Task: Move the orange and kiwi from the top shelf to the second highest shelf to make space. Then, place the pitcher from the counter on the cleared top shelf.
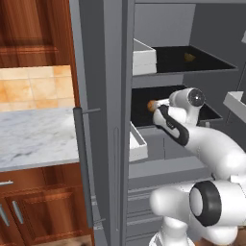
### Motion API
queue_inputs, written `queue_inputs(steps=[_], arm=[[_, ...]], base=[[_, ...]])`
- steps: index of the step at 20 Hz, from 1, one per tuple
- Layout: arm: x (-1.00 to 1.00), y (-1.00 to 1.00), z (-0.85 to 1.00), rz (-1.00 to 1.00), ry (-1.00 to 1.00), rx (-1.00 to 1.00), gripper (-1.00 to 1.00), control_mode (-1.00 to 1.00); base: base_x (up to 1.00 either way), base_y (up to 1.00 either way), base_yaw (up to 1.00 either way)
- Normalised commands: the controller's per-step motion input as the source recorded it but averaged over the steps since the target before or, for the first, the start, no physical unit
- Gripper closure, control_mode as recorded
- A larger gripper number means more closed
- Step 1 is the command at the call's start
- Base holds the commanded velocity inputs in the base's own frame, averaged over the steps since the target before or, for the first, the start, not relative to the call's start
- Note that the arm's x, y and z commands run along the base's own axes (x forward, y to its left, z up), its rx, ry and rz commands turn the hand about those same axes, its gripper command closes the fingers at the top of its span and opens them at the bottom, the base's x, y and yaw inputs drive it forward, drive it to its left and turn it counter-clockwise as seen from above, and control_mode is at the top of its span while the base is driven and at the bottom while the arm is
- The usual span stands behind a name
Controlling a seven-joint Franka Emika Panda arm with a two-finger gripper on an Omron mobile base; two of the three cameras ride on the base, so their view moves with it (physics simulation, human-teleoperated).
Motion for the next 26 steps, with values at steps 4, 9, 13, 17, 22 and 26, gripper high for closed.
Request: queue_inputs(steps=[4, 9, 13, 17, 22, 26], arm=[[-0.46, -0.07, 0.89, -0.03, 0.14, -0.08, -1.00, -1.00], [-0.28, -0.13, 0.54, -0.04, 0.00, 0.00, -1.00, -1.00], [-0.02, -0.03, 0.74, -0.06, 0.00, 0.03, -1.00, -1.00], [0.00, -0.20, 0.62, -0.13, 0.00, 0.10, -1.00, -1.00], [0.07, -0.43, 0.39, -0.20, 0.00, 0.16, -1.00, -1.00], [0.25, -0.49, 0.05, -0.18, 0.00, 0.17, -1.00, -1.00]], base=[[0.00, 0.00, 0.00], [0.00, 0.00, 0.00], [0.00, 0.00, 0.00], [0.00, 0.00, 0.00], [0.00, 0.00, 0.00], [0.00, 0.00, 0.00]])
